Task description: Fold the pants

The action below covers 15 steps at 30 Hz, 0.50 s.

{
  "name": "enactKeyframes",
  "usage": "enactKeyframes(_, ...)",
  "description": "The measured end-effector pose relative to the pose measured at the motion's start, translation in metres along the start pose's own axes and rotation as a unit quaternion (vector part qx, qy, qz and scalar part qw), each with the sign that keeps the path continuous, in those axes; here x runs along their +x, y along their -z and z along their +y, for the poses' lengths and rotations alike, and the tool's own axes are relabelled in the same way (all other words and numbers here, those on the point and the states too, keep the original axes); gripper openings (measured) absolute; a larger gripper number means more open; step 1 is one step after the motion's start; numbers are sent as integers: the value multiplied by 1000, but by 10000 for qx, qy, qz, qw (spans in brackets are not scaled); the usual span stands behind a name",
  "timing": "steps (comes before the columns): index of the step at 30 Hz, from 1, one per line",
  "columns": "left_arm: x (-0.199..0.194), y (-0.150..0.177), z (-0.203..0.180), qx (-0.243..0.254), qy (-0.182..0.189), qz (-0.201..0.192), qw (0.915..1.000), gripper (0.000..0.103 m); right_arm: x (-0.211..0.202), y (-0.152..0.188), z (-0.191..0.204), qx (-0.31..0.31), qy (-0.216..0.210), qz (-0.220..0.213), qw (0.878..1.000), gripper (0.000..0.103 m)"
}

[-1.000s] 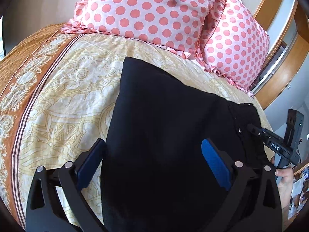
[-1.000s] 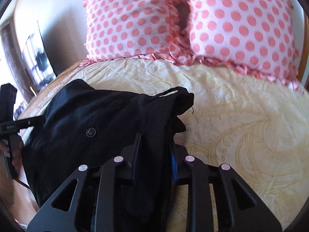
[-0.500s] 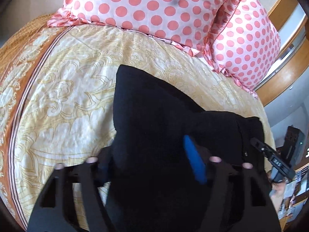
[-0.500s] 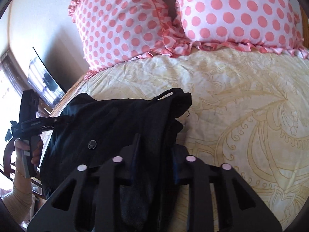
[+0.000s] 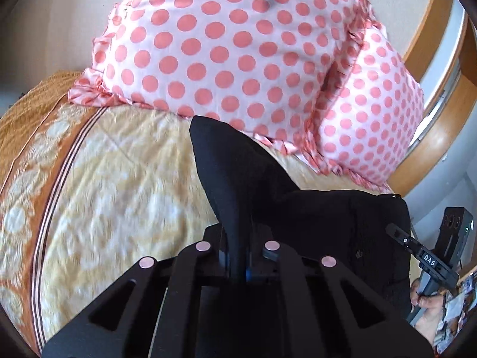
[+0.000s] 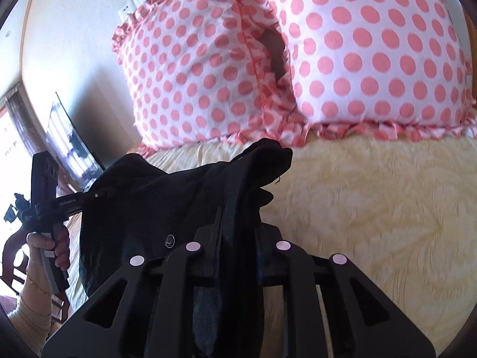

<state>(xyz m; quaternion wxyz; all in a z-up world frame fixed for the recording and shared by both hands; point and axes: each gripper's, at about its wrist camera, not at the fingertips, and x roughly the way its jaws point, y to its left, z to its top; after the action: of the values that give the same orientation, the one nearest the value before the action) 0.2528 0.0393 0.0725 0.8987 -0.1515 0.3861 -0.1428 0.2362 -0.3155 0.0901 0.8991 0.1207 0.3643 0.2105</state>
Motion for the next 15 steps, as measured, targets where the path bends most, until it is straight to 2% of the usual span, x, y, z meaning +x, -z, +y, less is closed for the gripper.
enactKeyframes(1, 13, -7, 2, -44, -117, 131, 9998, 6, 7, -1, -2, 23, 72, 75, 9999, 16)
enactKeyframes(4, 43, -3, 12, -204, -378, 590, 9973, 10, 39, 7, -6, 19, 679, 702, 9952, 17)
enactKeyframes(6, 55, 1, 10, -16, -661, 676, 9955, 22, 42, 10, 1, -256, 1031, 730, 9917, 24)
enactKeyframes(7, 57, 2, 5, 150, -843, 652, 9942, 25, 42, 10, 4, -341, 1170, 743, 9898, 27)
enactKeyframes(9, 57, 2, -4, 412, -1119, 571, 9912, 32, 41, 10, 11, -528, 1527, 755, 9840, 42)
enactKeyframes(10, 54, 1, -7, 511, -1178, 527, 9903, 34, 40, 10, 11, -593, 1629, 747, 9820, 45)
enactKeyframes(11, 49, 1, -9, 569, -1243, 455, 9896, 40, 35, 10, 10, -642, 1777, 711, 9794, 53)
enactKeyframes(14, 12, 2, -14, 754, -1512, -135, 9855, 71, 5, 9, 5, -592, 2274, 244, 9717, 58)
enactKeyframes(15, -3, 5, -17, 844, -1535, -337, 9840, 77, -8, 9, 6, -583, 2426, 42, 9684, 58)
